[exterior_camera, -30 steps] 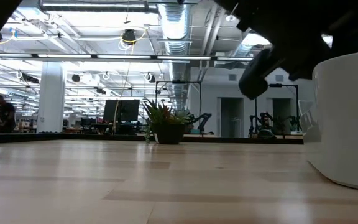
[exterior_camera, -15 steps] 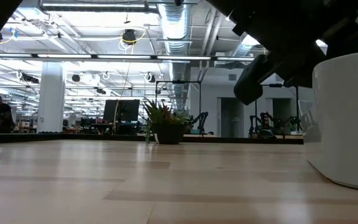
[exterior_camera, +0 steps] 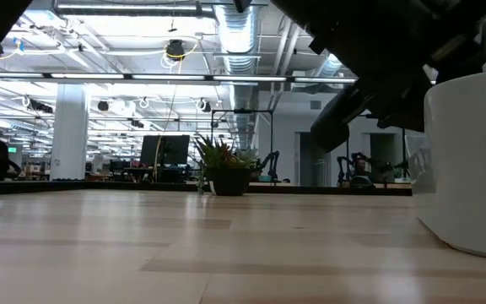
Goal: Pick and place USB-C Cables
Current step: Put the blue charger cable into the white bin, then return to Home Position
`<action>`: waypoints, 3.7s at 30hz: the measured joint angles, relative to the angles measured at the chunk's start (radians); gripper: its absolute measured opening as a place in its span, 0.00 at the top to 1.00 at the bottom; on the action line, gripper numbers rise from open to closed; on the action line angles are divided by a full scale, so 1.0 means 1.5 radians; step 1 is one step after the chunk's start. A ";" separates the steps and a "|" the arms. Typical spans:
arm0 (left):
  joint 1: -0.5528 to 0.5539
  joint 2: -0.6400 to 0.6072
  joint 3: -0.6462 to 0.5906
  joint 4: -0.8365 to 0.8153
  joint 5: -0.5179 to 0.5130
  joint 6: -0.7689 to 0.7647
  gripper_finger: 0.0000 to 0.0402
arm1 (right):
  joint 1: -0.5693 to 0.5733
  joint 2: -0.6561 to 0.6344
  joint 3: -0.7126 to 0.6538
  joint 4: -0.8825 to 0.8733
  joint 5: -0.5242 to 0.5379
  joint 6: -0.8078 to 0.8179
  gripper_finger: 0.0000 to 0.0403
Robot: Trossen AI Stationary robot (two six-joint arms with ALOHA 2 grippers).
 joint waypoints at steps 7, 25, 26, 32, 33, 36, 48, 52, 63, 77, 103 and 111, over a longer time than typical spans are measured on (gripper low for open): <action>0.007 0.000 0.000 -0.013 0.007 -0.010 0.98 | 0.000 0.000 0.000 0.000 0.000 0.000 0.60; 0.010 0.000 -0.001 -0.025 0.023 -0.032 0.82 | 0.000 0.000 0.000 0.001 -0.001 0.000 0.60; 0.010 0.000 -0.001 -0.024 0.023 -0.032 0.81 | 0.000 0.000 0.000 0.002 -0.001 0.000 0.60; 0.013 0.000 -0.001 -0.011 0.007 -0.020 0.73 | 0.000 0.000 0.000 0.007 -0.002 0.000 0.60; 0.013 0.000 -0.001 -0.006 -0.001 -0.018 0.72 | 0.000 0.000 0.000 0.008 -0.002 0.000 0.60; 0.013 0.000 -0.001 0.002 -0.018 -0.017 0.69 | 0.000 0.000 0.000 0.014 -0.002 0.000 0.60; 0.031 -0.077 -0.001 0.066 0.157 0.026 0.64 | -0.021 0.000 0.049 0.069 0.031 -0.124 0.60; 0.037 -0.148 -0.002 0.060 0.240 0.043 0.64 | -0.044 0.000 0.108 0.070 0.035 -0.173 0.60; 0.025 -0.403 -0.001 -0.038 0.447 0.189 0.64 | -0.100 -0.001 0.240 0.072 0.018 -0.364 0.60; -0.015 -0.509 -0.001 -0.160 0.811 0.473 0.63 | -0.304 -0.086 0.248 0.466 -0.500 -1.015 0.60; -0.110 -1.384 -0.840 0.096 -0.171 0.075 0.64 | -0.505 -0.781 -0.524 0.985 -0.478 -0.821 0.60; -0.110 -1.616 -0.995 0.163 -0.310 0.104 0.64 | -0.506 -0.959 -0.596 0.929 -0.423 -0.859 0.60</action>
